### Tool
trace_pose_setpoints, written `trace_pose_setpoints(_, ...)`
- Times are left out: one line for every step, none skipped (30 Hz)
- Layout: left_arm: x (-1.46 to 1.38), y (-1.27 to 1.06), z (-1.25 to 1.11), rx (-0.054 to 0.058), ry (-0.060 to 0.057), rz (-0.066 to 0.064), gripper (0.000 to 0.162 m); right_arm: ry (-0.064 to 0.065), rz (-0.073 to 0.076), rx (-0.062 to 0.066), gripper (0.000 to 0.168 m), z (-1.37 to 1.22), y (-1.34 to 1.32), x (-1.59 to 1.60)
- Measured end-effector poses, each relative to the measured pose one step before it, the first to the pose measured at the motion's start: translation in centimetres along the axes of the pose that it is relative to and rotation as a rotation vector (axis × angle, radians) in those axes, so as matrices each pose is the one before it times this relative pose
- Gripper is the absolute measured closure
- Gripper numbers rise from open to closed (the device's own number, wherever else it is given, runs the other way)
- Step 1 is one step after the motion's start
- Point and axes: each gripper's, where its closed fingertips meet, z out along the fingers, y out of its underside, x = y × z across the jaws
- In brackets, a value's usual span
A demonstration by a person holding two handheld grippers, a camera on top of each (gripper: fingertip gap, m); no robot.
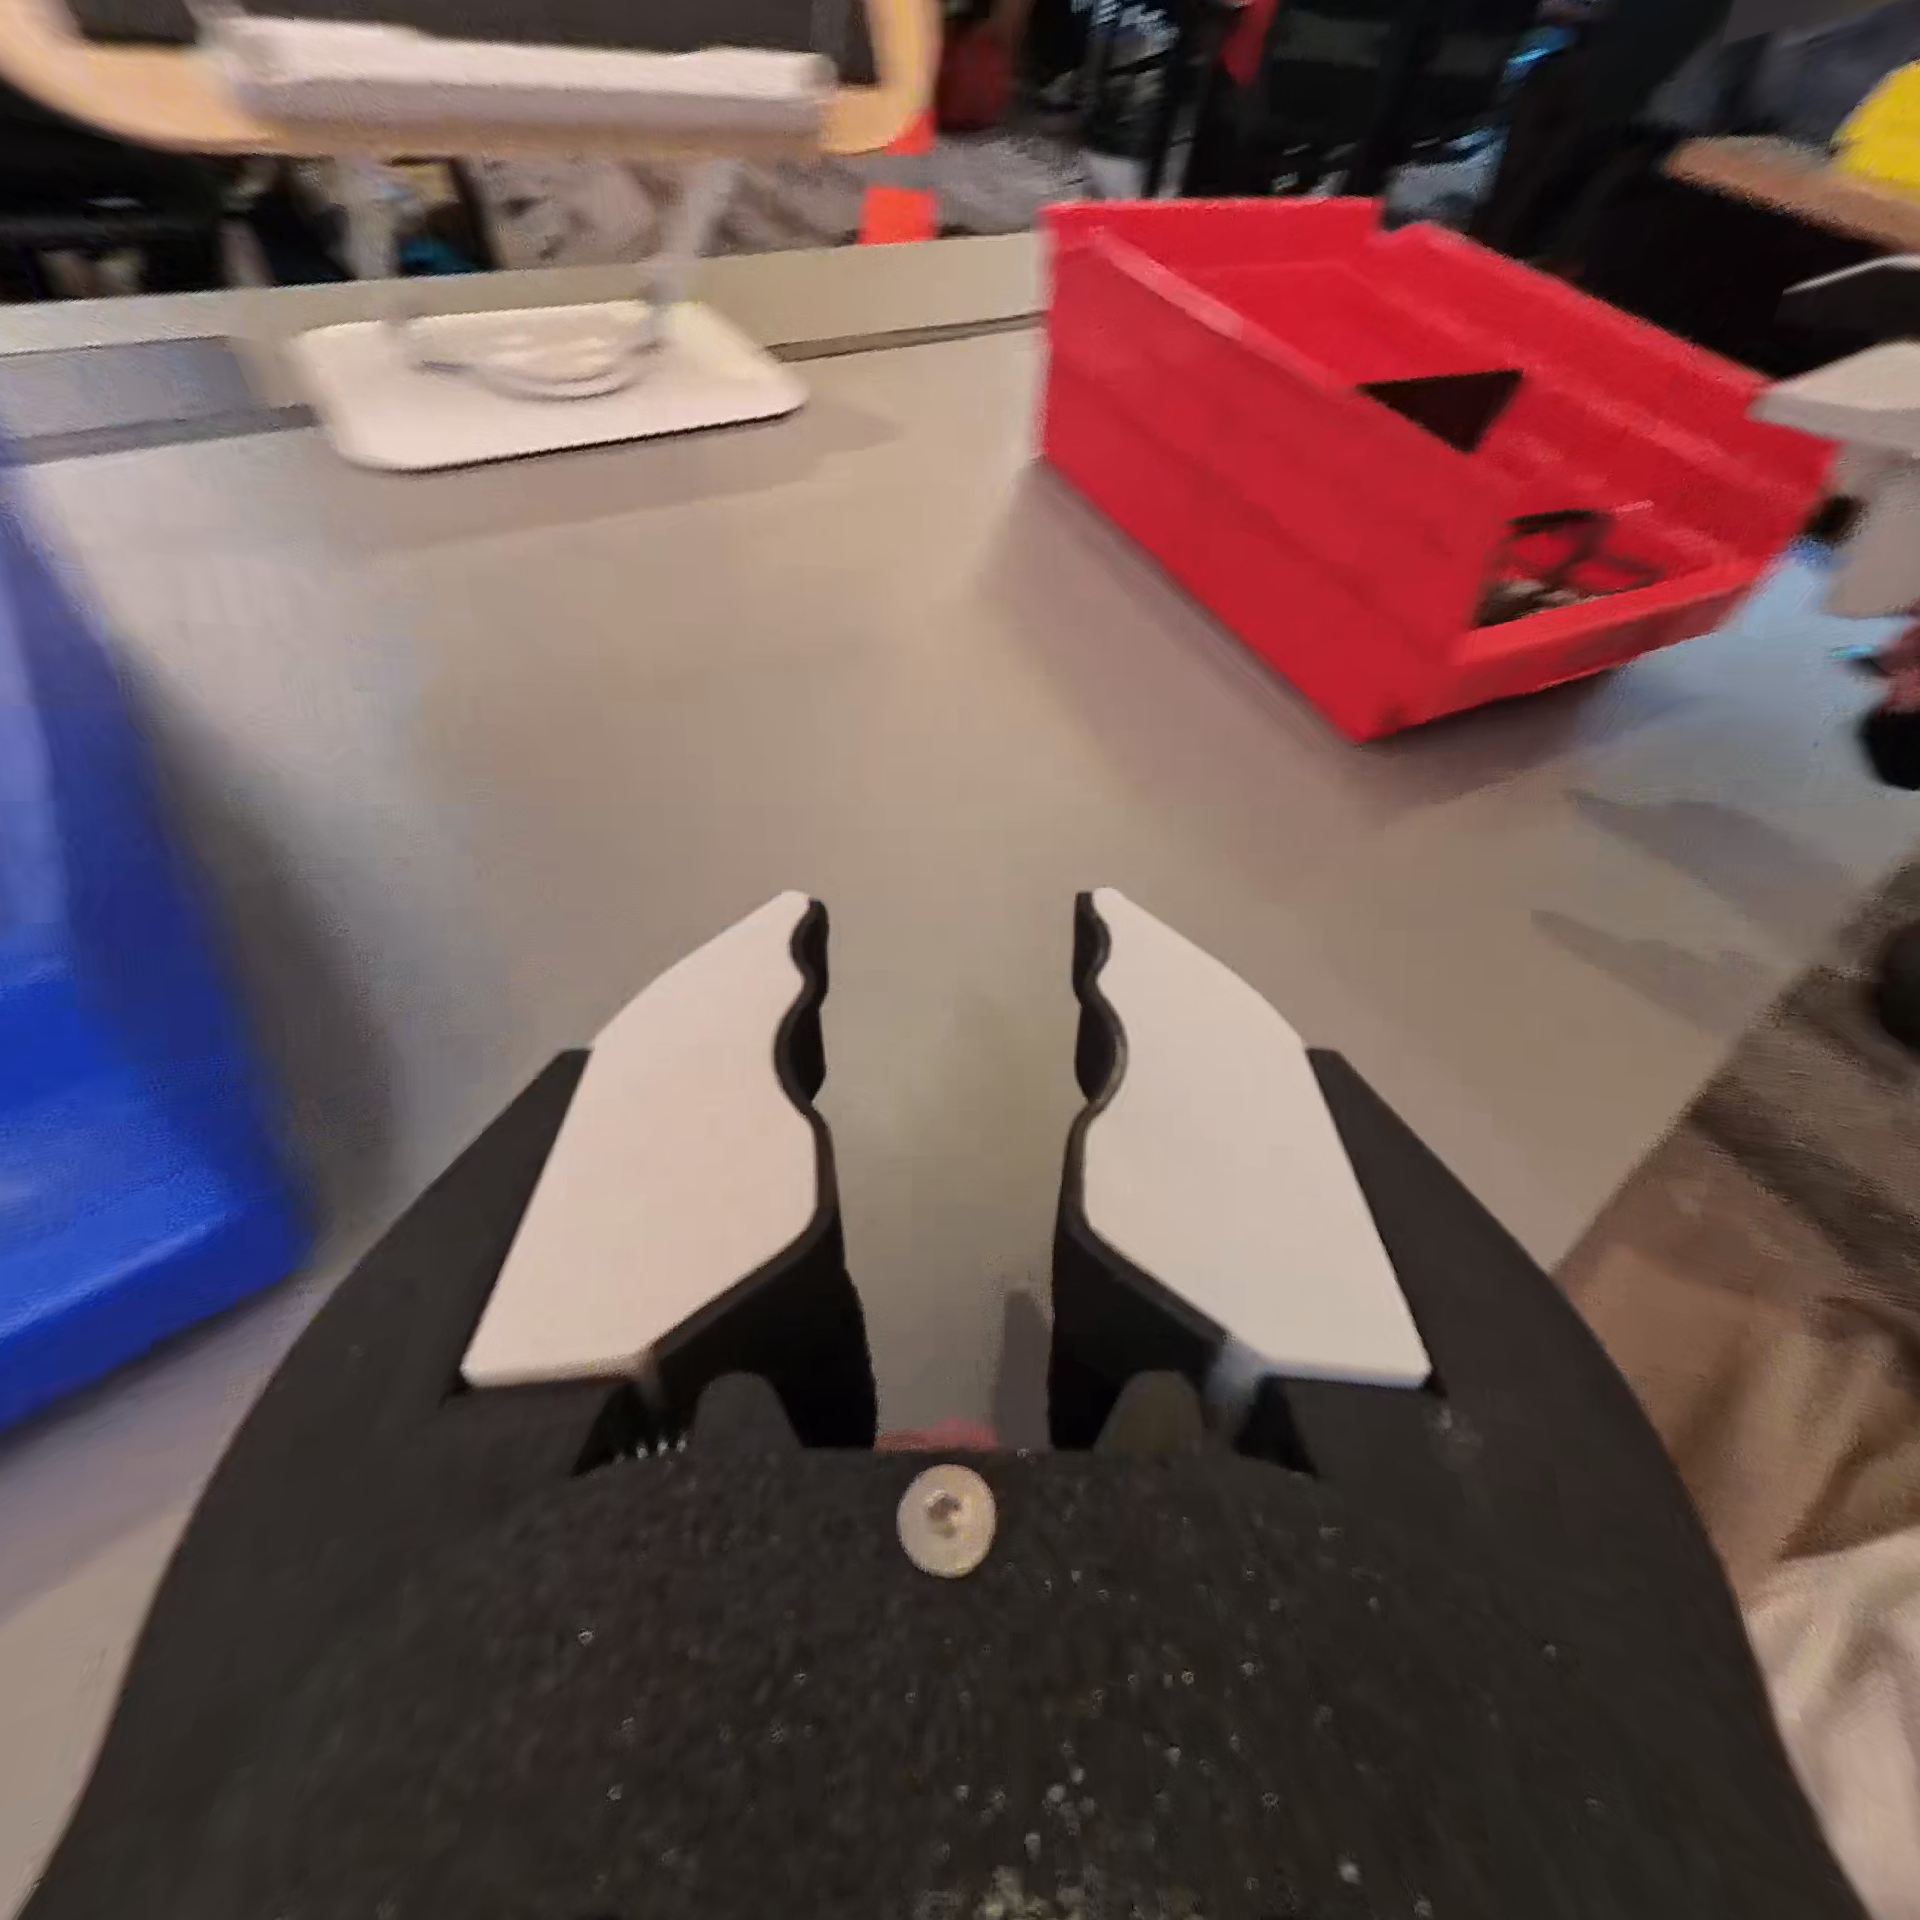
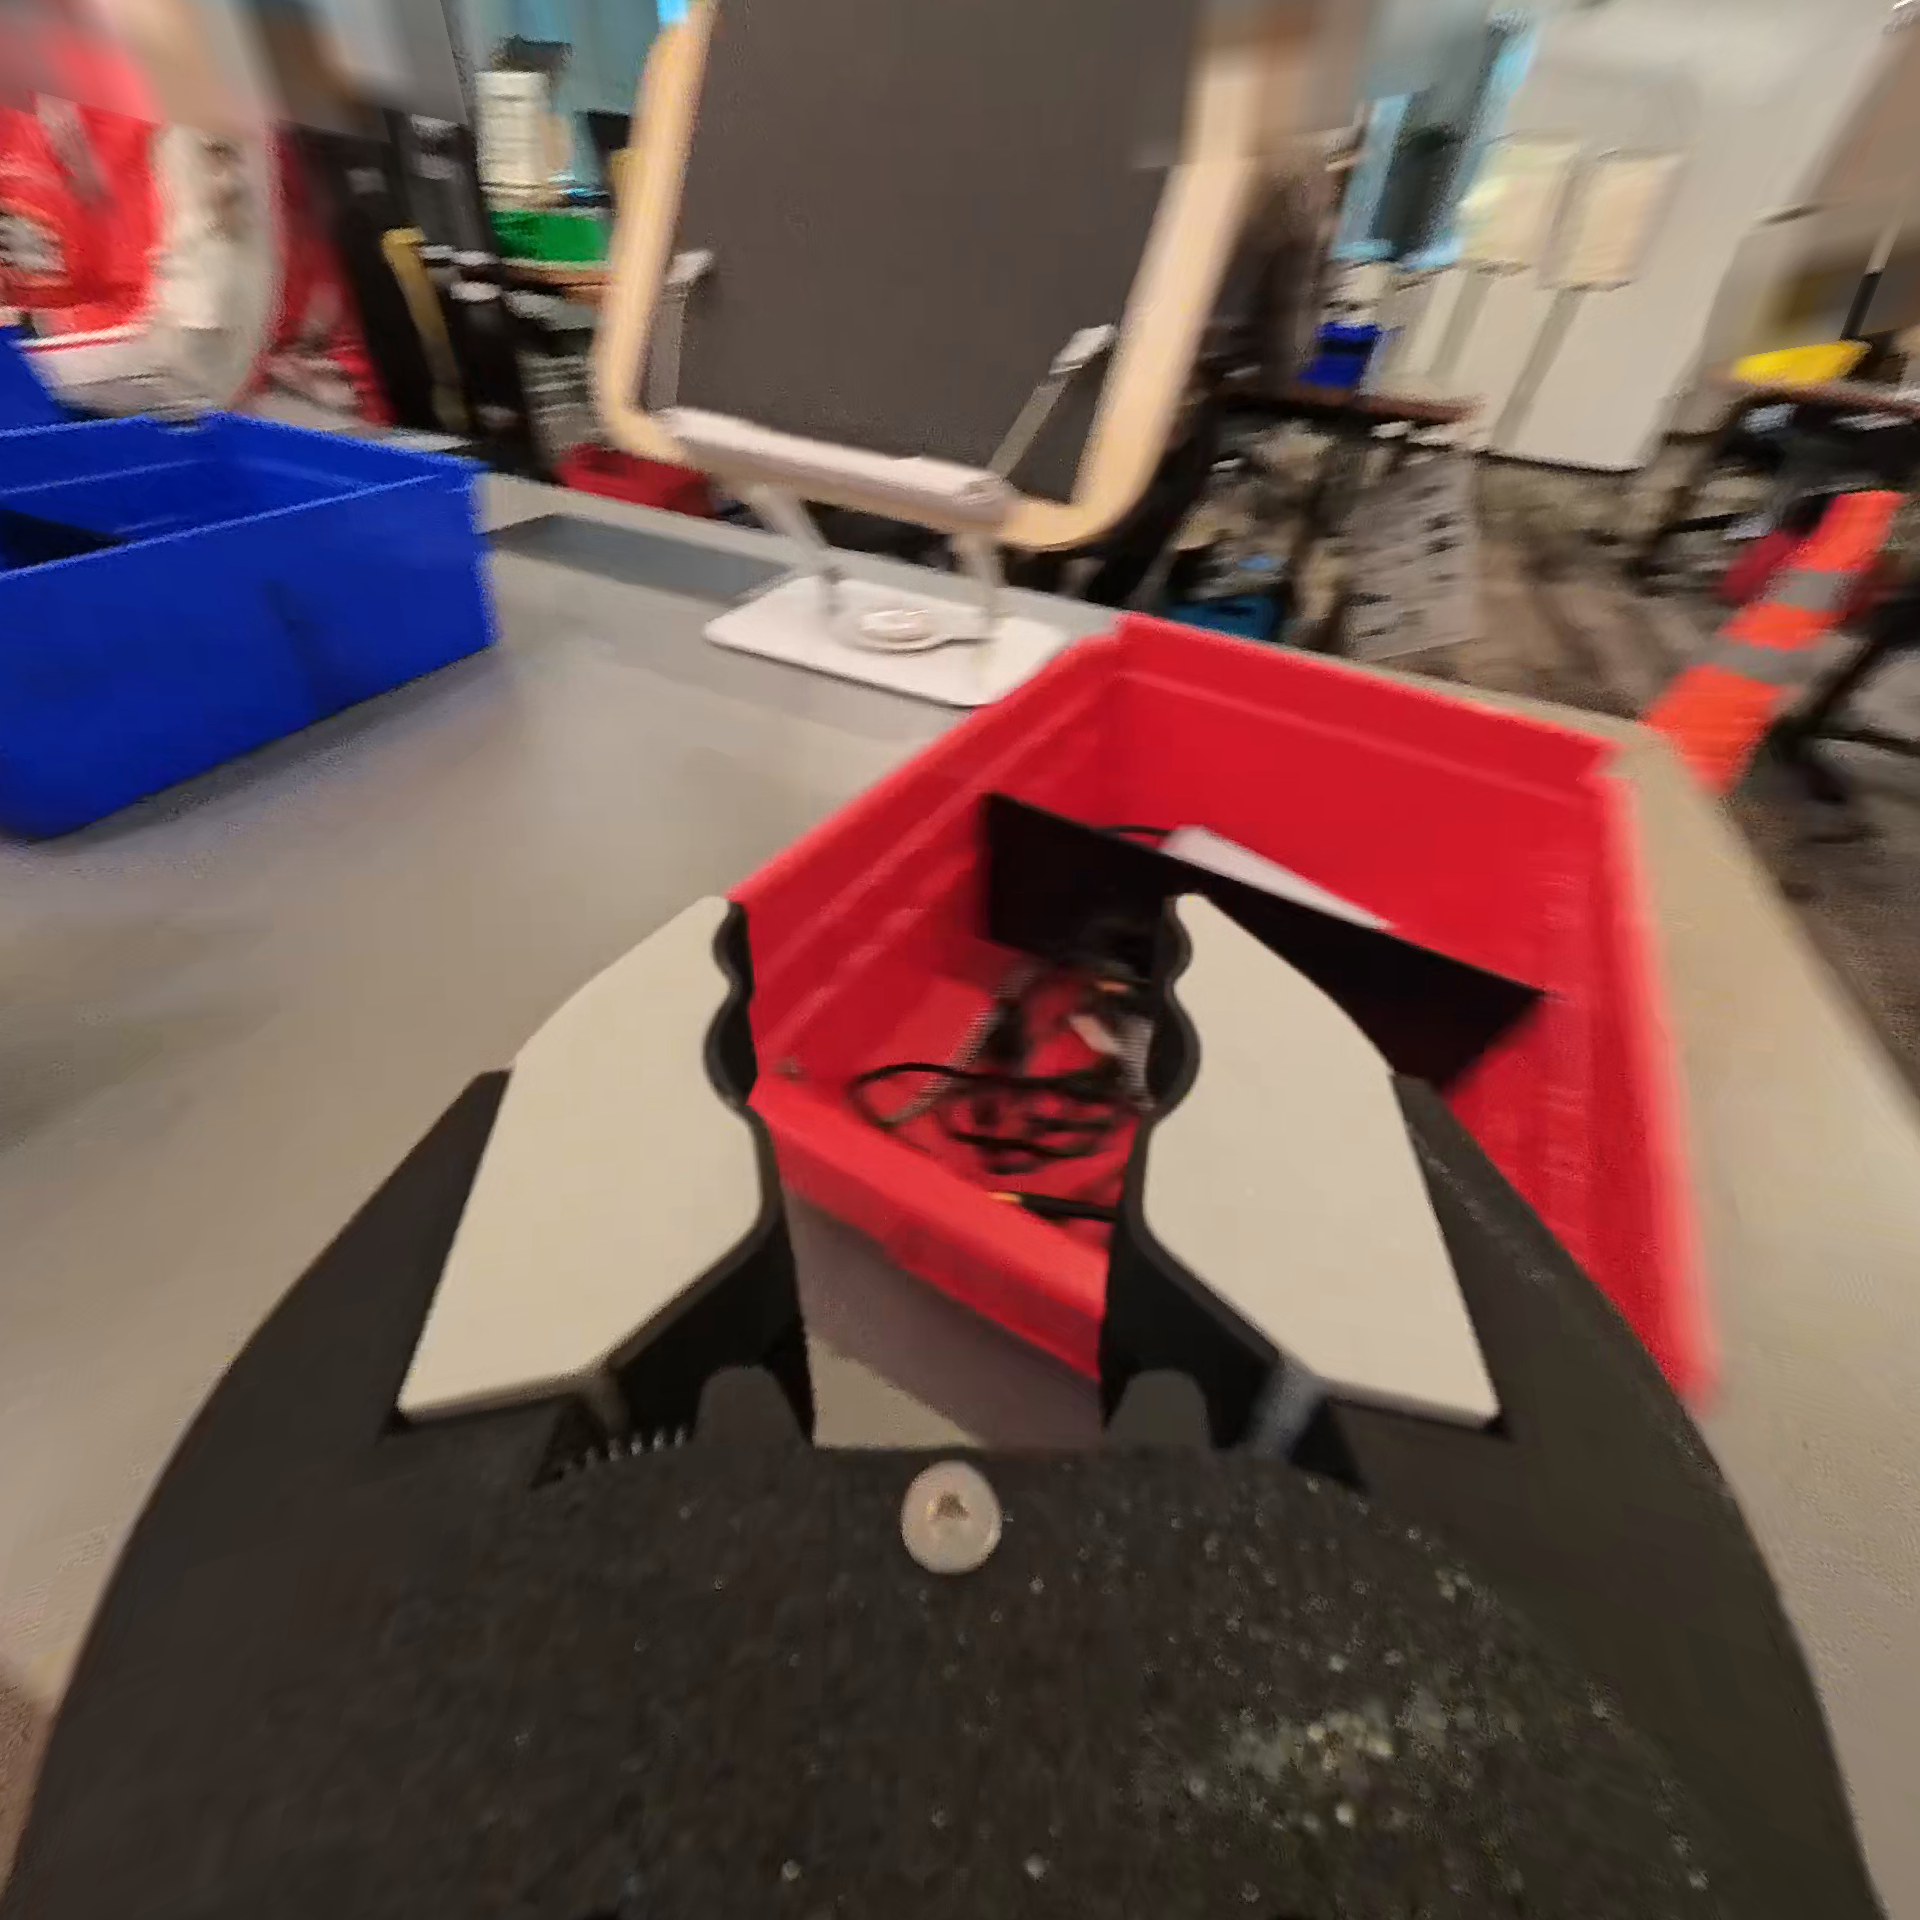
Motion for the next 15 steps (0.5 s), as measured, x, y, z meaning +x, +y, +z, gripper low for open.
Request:
trace_pose_setpoints(2.316, -0.477, 1.63, -0.001, 0.0489, -0.0047, 0.117, 0.082, -0.0047, 0.0112, 0.097, -0.686, -0.135, 2.36)
trace_pose_setpoints(1.987, -0.346, 1.782, -0.0094, 0.0335, -0.001, 0.117, 0.0801, -0.0038, 0.0049, 0.098, -0.466, 0.067, 2.378)
trace_pose_setpoints(1.61, -0.306, 1.836, -0.012, 0.0164, 0.0019, 0.114, 0.0706, -0.006, -0.0079, 0.098, -0.279, 0.348, 2.131)
trace_pose_setpoints(1.249, -0.323, 1.767, -0.0117, 0.0008, 0.0007, 0.111, 0.0536, -0.0066, -0.0172, 0.098, -0.154, 0.552, 1.724)
trace_pose_setpoints(1.156, -0.503, 1.646, -0.0004, 0.0029, -0.0037, 0.111, 0.0367, -0.0044, -0.0193, 0.097, -0.057, 0.661, 1.266)
trace_pose_setpoints(1.203, -0.661, 1.541, 0.0098, 0.0149, -0.0075, 0.11, 0.0202, 0.001, -0.0158, 0.097, 0.052, 0.72, 0.845)
trace_pose_setpoints(1.033, -0.558, 1.494, 0.0055, 0.011, -0.0097, 0.108, 0.011, 0.0066, -0.0186, 0.097, 0.155, 0.81, 0.56)
trace_pose_setpoints(0.78, -0.46, 1.414, 0.0017, 0.0016, -0.0106, 0.108, 0.0034, 0.0132, -0.0301, 0.097, 0.234, 0.915, 0.363)
trace_pose_setpoints(0.742, -0.45, 1.34, 0.005, 0.0063, -0.007, 0.108, -0.0105, 0.0217, -0.0296, 0.097, 0.265, 0.771, 0.062)
trace_pose_setpoints(0.687, -0.276, 1.279, -0.0008, 0.0089, -0.0012, 0.108, -0.0153, 0.0273, -0.0194, 0.097, 0.271, 0.585, -0.1)
trace_pose_setpoints(0.418, 0.025, 1.183, -0.0124, -0.0024, 0.002, 0.109, -0.0172, 0.0291, -0.0149, 0.099, 0.272, 0.522, -0.196)
trace_pose_setpoints(0.169, 0.253, 1.062, -0.0203, -0.0141, 0.0023, 0.114, -0.0081, 0.0263, -0.0152, 0.102, 0.289, 0.536, -0.157)
trace_pose_setpoints(0.002, 0.355, 0.89, -0.0222, -0.02, 0.0007, 0.121, 0.0062, 0.0208, -0.0213, 0.11, 0.311, 0.619, -0.004)
trace_pose_setpoints(-0.344, 0.273, 0.637, -0.0144, -0.036, -0.0024, 0.132, 0.026, 0.0198, -0.0243, 0.123, 0.372, 0.593, 0.213)
trace_pose_setpoints(-0.559, 0.027, 0.308, 0.0025, -0.0437, -0.0006, 0.142, 0.0479, 0.02, -0.0195, 0.133, 0.328, 0.441, 0.457)
